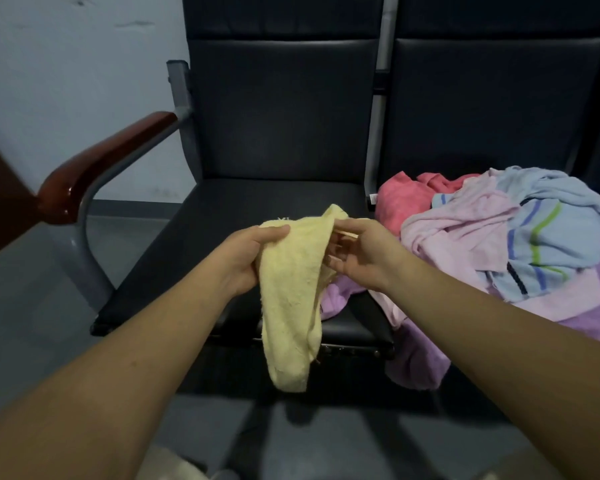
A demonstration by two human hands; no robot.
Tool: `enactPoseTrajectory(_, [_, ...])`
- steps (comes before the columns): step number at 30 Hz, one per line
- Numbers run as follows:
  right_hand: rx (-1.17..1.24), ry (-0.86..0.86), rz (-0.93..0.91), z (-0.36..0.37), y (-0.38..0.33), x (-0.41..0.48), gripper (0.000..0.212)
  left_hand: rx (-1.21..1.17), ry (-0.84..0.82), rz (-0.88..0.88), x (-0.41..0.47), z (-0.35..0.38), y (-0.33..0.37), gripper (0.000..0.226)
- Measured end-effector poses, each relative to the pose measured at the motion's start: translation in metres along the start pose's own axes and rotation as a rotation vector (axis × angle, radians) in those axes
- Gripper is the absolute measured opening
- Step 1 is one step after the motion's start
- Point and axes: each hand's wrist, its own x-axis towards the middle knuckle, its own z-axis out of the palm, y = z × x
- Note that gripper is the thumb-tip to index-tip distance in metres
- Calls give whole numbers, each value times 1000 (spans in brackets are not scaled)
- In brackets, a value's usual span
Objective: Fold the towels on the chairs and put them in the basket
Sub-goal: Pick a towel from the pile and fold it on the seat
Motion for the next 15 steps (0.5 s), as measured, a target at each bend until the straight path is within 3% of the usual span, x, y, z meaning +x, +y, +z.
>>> enactPoseTrajectory(5, [246, 23, -64, -8, -16, -11, 15, -223, 54, -101, -8, -12, 6, 18])
enactPoseTrajectory(8, [246, 73, -35, -22, -20, -2, 15, -250, 59, -254, -11, -19, 8, 16])
enactPoseTrajectory(10, [141, 70, 16, -27, -19, 2, 26, -186, 18, -276, -13, -22, 9, 16])
enactPoseTrajectory(13, [-144, 81, 40, -27, -13, 1, 13, -46, 0, -157, -12, -19, 9, 30])
enactPoseTrajectory(15, [-201, 144, 21, -27, -11, 0, 8, -15, 73, -10, -9, -17, 9, 36])
